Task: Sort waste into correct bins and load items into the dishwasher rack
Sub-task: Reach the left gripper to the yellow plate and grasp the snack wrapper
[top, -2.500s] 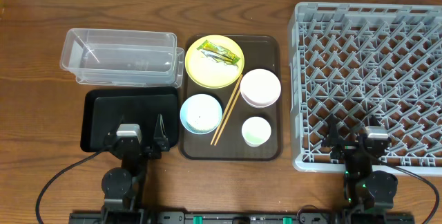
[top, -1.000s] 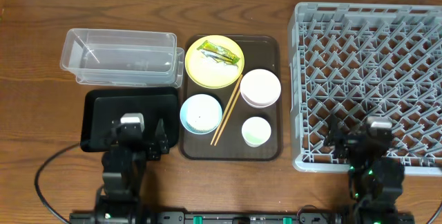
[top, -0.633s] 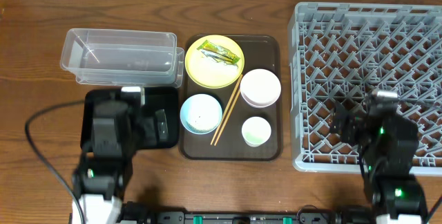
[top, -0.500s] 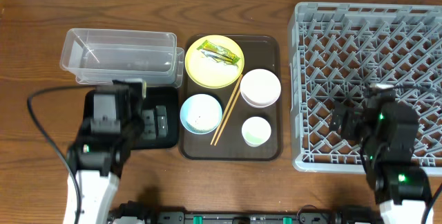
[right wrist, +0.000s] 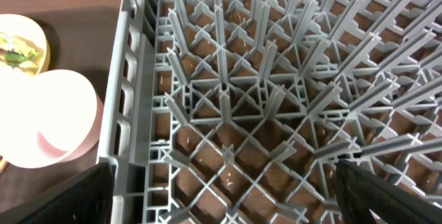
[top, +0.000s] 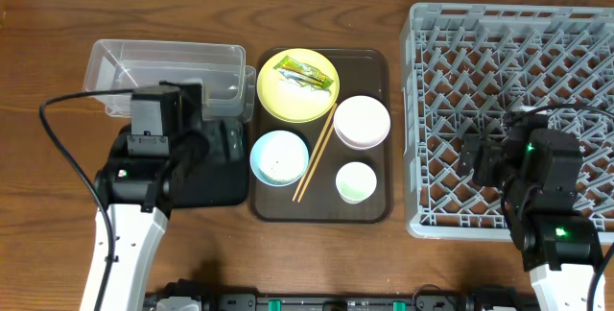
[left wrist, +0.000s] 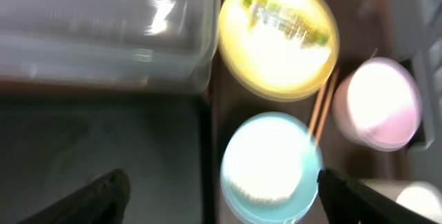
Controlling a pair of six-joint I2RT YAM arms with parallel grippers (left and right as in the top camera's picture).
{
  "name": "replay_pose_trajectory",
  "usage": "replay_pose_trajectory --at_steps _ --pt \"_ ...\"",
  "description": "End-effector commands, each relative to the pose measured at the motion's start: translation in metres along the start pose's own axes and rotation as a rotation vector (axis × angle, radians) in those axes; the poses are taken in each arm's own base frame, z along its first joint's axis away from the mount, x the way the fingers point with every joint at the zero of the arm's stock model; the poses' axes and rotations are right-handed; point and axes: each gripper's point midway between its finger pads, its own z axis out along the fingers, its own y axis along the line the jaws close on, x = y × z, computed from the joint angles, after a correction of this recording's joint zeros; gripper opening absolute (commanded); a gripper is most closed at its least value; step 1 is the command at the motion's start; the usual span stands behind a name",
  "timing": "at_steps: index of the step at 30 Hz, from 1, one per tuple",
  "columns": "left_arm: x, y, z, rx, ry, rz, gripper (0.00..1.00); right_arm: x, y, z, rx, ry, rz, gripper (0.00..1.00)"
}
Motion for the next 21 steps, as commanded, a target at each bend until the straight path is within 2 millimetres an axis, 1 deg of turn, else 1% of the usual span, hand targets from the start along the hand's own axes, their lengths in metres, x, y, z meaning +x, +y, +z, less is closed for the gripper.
replay_pose_trajectory --at_steps 1,3,6,8,11,15,17,19,21 --pt "-0.021 -0.024 0.005 0.074 -0.039 -0.043 0.87 -0.01 0.006 -0.005 -0.021 -0.028 -0.001 0.99" --pt "-0.035 -0.033 0.013 0.086 -0.06 -0.048 0.85 -0.01 0.006 -0.005 -0.021 -0.027 -0.001 0.99" --pt "-0.054 -0.042 0.031 0.073 -0.075 -0.083 0.85 -0.01 0.006 -0.005 -0.022 -0.028 -0.001 0.99" --pt "-0.066 -0.053 0.046 0.089 -0.072 -0.097 0.84 -0.01 0.006 -0.005 -0.021 -0.028 -0.001 0.99" --pt "-0.078 -0.069 0.073 0.114 -0.061 -0.15 0.83 -0.01 0.006 -0.005 -0.022 -0.028 -0.001 0.99" --pt "-0.085 -0.088 0.11 0.138 -0.032 -0.254 0.79 -0.01 0.006 -0.005 -0.021 -0.027 -0.001 0.99" --pt "-0.086 -0.097 0.13 0.156 -0.032 -0.278 0.79 -0.01 0.006 -0.005 -0.021 -0.027 -0.001 0.99" --pt "-0.084 -0.104 0.147 0.17 -0.03 -0.301 0.79 -0.01 0.006 -0.005 -0.022 -0.028 -0.001 0.99" --pt "-0.077 -0.11 0.164 0.177 -0.015 -0.318 0.79 -0.01 0.006 -0.005 -0.021 -0.027 -0.001 0.99"
